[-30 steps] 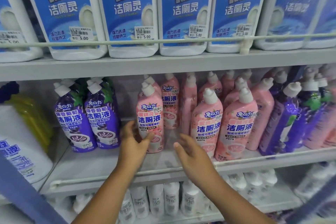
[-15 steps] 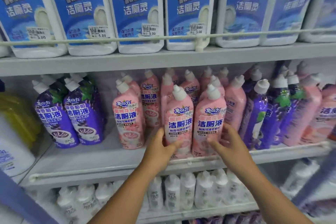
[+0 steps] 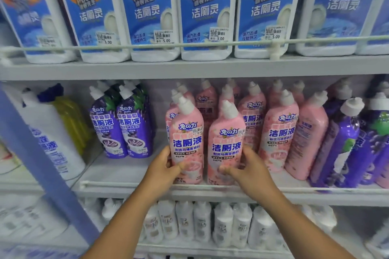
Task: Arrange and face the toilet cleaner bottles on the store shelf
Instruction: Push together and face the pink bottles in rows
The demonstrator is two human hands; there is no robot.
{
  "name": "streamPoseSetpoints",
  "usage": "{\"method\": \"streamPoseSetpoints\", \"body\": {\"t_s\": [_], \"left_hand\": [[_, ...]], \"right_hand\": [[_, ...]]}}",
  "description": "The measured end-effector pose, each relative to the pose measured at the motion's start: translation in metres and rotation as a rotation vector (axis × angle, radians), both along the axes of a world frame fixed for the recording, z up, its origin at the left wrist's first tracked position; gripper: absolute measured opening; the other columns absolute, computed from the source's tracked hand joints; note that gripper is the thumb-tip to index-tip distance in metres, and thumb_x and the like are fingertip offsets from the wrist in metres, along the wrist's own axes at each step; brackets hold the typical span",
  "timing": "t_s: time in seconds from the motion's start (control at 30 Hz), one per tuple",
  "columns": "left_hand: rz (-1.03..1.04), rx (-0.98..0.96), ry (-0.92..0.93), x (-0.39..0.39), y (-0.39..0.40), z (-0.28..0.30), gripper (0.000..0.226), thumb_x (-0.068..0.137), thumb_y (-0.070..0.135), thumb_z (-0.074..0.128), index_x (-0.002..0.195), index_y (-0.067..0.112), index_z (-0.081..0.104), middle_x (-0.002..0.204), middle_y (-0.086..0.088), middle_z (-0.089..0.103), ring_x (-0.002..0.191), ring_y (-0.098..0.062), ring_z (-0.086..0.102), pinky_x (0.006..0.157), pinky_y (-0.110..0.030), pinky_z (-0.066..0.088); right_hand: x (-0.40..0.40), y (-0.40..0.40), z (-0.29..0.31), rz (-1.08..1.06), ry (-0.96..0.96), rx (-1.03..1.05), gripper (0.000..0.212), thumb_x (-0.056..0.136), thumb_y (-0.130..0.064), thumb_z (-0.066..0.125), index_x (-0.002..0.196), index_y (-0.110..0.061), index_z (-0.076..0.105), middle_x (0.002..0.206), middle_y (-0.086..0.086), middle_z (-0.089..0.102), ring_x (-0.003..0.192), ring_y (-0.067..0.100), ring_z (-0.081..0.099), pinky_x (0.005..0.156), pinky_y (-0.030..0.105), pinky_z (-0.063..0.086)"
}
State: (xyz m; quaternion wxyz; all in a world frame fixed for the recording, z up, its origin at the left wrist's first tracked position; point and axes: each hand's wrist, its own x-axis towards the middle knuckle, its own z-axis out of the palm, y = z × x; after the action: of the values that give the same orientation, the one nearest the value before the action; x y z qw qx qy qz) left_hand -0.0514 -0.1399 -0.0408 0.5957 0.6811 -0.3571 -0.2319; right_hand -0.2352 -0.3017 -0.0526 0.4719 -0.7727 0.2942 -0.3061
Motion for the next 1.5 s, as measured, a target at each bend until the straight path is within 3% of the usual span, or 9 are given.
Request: {"method": "streamPoseSetpoints", "body": {"t_s": [0.23, 0.37, 0.53, 0.63, 0.8, 0.93, 1.1, 1.3, 1.5], "left_hand": [[-0.015, 0.016, 0.036, 0.036, 0.019, -0.009, 0.041, 0.083, 0.012, 0.078, 0.117, 0.026, 0.061, 0.113, -0.002, 0.074, 0.100, -0.022, 0.073, 0.069, -0.026, 0.059], [-0.017, 0.033, -0.011, 0.046, 0.011, -0.014, 0.044, 0.077, 0.022, 0.081, 0.114, 0.034, 0.060, 0.111, 0.006, 0.075, 0.105, -0.014, 0.071, 0.079, -0.026, 0.058], [0.175, 0.179, -0.467, 0.044, 0.014, -0.023, 0.048, 0.074, 0.056, 0.076, 0.116, 0.043, 0.057, 0.109, 0.019, 0.060, 0.096, -0.007, 0.065, 0.079, -0.035, 0.056], [0.319, 0.092, -0.506, 0.027, 0.015, -0.025, 0.061, 0.070, 0.045, 0.083, 0.120, 0.024, 0.056, 0.107, 0.008, 0.053, 0.090, -0.013, 0.061, 0.077, -0.035, 0.054], [0.465, 0.144, -1.009, 0.002, 0.023, -0.041, 0.046, 0.079, 0.043, 0.075, 0.102, 0.009, 0.055, 0.100, -0.008, 0.054, 0.092, -0.030, 0.054, 0.072, -0.043, 0.050], [0.335, 0.287, -1.153, -0.026, 0.019, -0.042, 0.040, 0.086, 0.050, 0.054, 0.104, 0.017, 0.066, 0.104, -0.002, 0.060, 0.096, -0.027, 0.054, 0.073, -0.038, 0.051], [0.334, 0.361, -1.146, -0.096, -0.008, -0.037, 0.050, 0.087, 0.052, 0.047, 0.113, 0.016, 0.070, 0.119, -0.008, 0.065, 0.113, -0.031, 0.058, 0.089, -0.042, 0.053], [0.274, 0.441, -1.092, -0.192, -0.060, -0.043, 0.055, 0.091, 0.057, 0.054, 0.136, 0.026, 0.060, 0.144, -0.005, 0.055, 0.133, -0.029, 0.050, 0.109, -0.045, 0.044], [0.220, 0.360, -1.036, -0.255, -0.129, -0.023, 0.059, 0.084, 0.055, 0.054, 0.128, 0.018, 0.066, 0.132, -0.006, 0.063, 0.123, -0.029, 0.058, 0.096, -0.041, 0.051]], "right_hand": [[0.045, 0.014, 0.001, -0.006, 0.021, 0.022, 0.052, 0.073, -0.019, 0.087, 0.112, -0.038, 0.059, 0.101, -0.019, 0.074, 0.090, -0.012, 0.066, 0.073, 0.006, 0.047], [0.054, 0.014, 0.004, -0.030, 0.050, -0.014, 0.053, 0.075, -0.018, 0.086, 0.116, -0.035, 0.057, 0.097, -0.024, 0.070, 0.085, -0.021, 0.062, 0.068, -0.001, 0.045], [0.051, 0.018, 0.001, -0.060, 0.095, -0.024, 0.052, 0.075, -0.032, 0.086, 0.117, -0.043, 0.058, 0.105, -0.025, 0.072, 0.097, -0.011, 0.066, 0.089, 0.019, 0.055], [0.041, 0.021, 0.002, -0.096, 0.161, -0.106, 0.057, 0.078, -0.050, 0.078, 0.128, -0.037, 0.056, 0.117, -0.023, 0.067, 0.110, -0.001, 0.063, 0.096, 0.027, 0.051], [0.011, 0.022, 0.004, -0.095, 0.409, -0.366, 0.064, 0.091, -0.062, 0.051, 0.144, -0.028, 0.042, 0.139, -0.005, 0.056, 0.130, 0.017, 0.050, 0.100, 0.033, 0.045], [-0.018, 0.009, -0.006, -0.037, 0.661, -0.570, 0.088, 0.086, -0.077, 0.023, 0.157, -0.024, 0.024, 0.164, 0.002, 0.027, 0.153, 0.025, 0.018, 0.123, 0.038, 0.018], [-0.082, -0.003, -0.007, 0.044, 0.661, -0.652, 0.091, 0.082, -0.076, 0.013, 0.158, -0.025, 0.019, 0.168, 0.002, 0.013, 0.156, 0.023, 0.003, 0.126, 0.043, 0.011], [-0.179, -0.035, -0.002, 0.045, 0.604, -0.649, 0.097, 0.077, -0.074, 0.009, 0.159, -0.024, 0.021, 0.167, 0.005, 0.020, 0.156, 0.024, 0.011, 0.126, 0.040, 0.012], [-0.240, -0.074, 0.009, 0.075, 0.534, -0.583, 0.092, 0.078, -0.072, 0.019, 0.157, -0.026, 0.026, 0.164, -0.005, 0.028, 0.153, 0.014, 0.021, 0.124, 0.029, 0.019]]}}
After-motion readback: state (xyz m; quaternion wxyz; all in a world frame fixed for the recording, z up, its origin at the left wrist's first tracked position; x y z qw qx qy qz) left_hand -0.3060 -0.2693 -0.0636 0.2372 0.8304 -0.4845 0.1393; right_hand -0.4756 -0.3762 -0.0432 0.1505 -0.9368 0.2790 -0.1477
